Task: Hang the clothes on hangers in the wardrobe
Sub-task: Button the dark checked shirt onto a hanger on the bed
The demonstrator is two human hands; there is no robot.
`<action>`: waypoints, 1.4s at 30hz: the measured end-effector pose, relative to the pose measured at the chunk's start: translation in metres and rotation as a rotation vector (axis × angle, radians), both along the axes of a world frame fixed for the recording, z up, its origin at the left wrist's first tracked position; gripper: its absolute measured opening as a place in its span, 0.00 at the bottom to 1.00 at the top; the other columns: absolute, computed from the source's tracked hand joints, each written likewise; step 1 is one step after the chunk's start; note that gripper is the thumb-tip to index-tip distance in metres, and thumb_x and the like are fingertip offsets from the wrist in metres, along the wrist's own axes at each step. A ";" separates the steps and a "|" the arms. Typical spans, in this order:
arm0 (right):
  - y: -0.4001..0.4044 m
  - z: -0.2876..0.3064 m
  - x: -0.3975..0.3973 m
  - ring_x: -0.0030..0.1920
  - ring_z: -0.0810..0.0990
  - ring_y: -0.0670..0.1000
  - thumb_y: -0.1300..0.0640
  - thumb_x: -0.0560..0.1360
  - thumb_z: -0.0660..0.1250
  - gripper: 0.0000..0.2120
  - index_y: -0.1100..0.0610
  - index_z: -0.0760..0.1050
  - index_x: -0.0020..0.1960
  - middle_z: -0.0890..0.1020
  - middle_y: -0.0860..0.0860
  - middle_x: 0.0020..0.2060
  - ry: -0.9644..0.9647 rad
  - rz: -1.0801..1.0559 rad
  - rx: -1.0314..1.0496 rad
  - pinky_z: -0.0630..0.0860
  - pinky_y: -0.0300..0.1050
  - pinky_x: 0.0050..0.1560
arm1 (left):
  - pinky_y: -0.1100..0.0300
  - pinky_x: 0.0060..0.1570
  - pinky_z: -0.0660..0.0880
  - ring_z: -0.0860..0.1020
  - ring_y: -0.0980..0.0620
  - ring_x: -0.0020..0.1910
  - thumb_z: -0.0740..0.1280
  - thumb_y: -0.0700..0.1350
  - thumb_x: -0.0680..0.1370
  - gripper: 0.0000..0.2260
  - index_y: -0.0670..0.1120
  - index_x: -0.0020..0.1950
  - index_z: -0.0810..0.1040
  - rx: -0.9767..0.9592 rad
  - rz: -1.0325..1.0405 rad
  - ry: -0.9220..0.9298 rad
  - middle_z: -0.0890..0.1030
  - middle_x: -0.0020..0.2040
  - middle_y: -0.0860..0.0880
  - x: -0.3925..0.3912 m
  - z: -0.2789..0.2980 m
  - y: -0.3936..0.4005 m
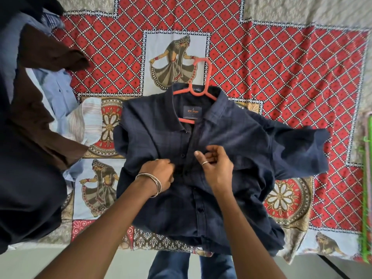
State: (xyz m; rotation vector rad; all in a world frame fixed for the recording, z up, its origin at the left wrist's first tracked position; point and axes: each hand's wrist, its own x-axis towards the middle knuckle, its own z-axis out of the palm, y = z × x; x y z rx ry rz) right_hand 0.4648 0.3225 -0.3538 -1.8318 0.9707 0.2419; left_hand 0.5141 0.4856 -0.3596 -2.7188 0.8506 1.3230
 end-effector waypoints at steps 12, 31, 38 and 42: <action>0.038 -0.010 0.032 0.59 0.76 0.56 0.45 0.78 0.64 0.21 0.60 0.66 0.60 0.76 0.56 0.59 0.368 0.568 -0.470 0.76 0.49 0.48 | 0.50 0.52 0.76 0.80 0.40 0.49 0.64 0.35 0.74 0.10 0.43 0.49 0.83 -0.263 0.965 -0.197 0.83 0.48 0.42 0.013 -0.020 -0.045; 0.022 -0.011 0.043 0.48 0.80 0.54 0.46 0.73 0.72 0.19 0.60 0.76 0.52 0.82 0.54 0.45 0.199 0.175 -0.165 0.77 0.49 0.48 | 0.50 0.39 0.79 0.80 0.42 0.37 0.71 0.41 0.71 0.03 0.45 0.38 0.80 -0.320 0.964 -0.097 0.81 0.37 0.44 0.006 -0.032 -0.036; 0.024 -0.020 0.053 0.45 0.81 0.59 0.59 0.74 0.66 0.06 0.62 0.77 0.43 0.82 0.58 0.40 0.277 0.145 -0.153 0.71 0.43 0.39 | 0.62 0.23 0.77 0.76 0.61 0.23 0.71 0.35 0.73 0.08 0.43 0.35 0.77 -0.462 1.513 0.131 0.77 0.31 0.46 0.011 -0.022 -0.034; 0.008 -0.011 0.035 0.36 0.81 0.50 0.60 0.73 0.71 0.03 0.59 0.81 0.43 0.81 0.49 0.31 0.101 -0.062 0.044 0.81 0.51 0.42 | 0.63 0.27 0.78 0.78 0.58 0.23 0.72 0.33 0.71 0.08 0.43 0.34 0.79 -0.529 1.590 0.127 0.79 0.30 0.45 0.019 -0.015 -0.043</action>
